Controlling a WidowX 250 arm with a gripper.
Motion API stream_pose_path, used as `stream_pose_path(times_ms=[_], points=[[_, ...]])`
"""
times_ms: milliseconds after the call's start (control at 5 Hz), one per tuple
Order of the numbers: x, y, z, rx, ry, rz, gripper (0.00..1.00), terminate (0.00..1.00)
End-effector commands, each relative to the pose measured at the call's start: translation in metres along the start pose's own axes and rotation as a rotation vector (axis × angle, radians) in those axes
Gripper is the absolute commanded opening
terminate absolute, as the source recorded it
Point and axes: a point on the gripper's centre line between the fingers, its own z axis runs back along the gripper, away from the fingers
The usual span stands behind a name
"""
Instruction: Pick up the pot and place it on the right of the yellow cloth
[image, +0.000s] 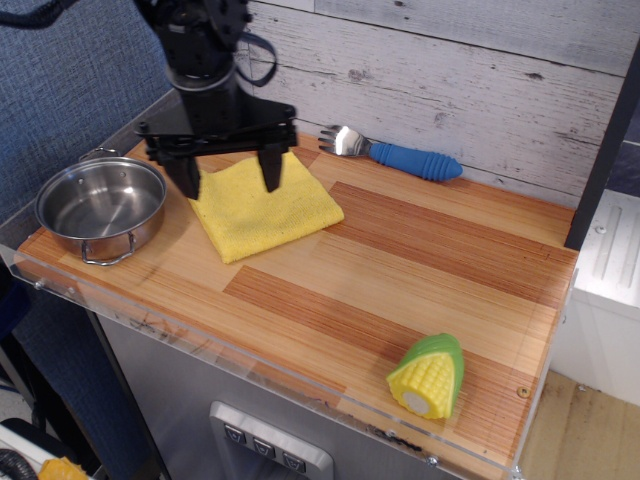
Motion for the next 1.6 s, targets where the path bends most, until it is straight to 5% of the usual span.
stream_pose_path(times_ms=[0, 800, 1000, 1400], points=[[0.022, 0.036, -0.012, 0.040, -0.018, 0.050, 1.00, 0.00], [0.022, 0.069, -0.042, 0.093, 0.042, 0.075, 1.00, 0.00], [0.020, 0.063, -0.045, 0.090, 0.039, 0.068, 0.00, 0.00], [0.016, 0.057, -0.040, 0.084, 0.029, 0.061, 0.00, 0.00]])
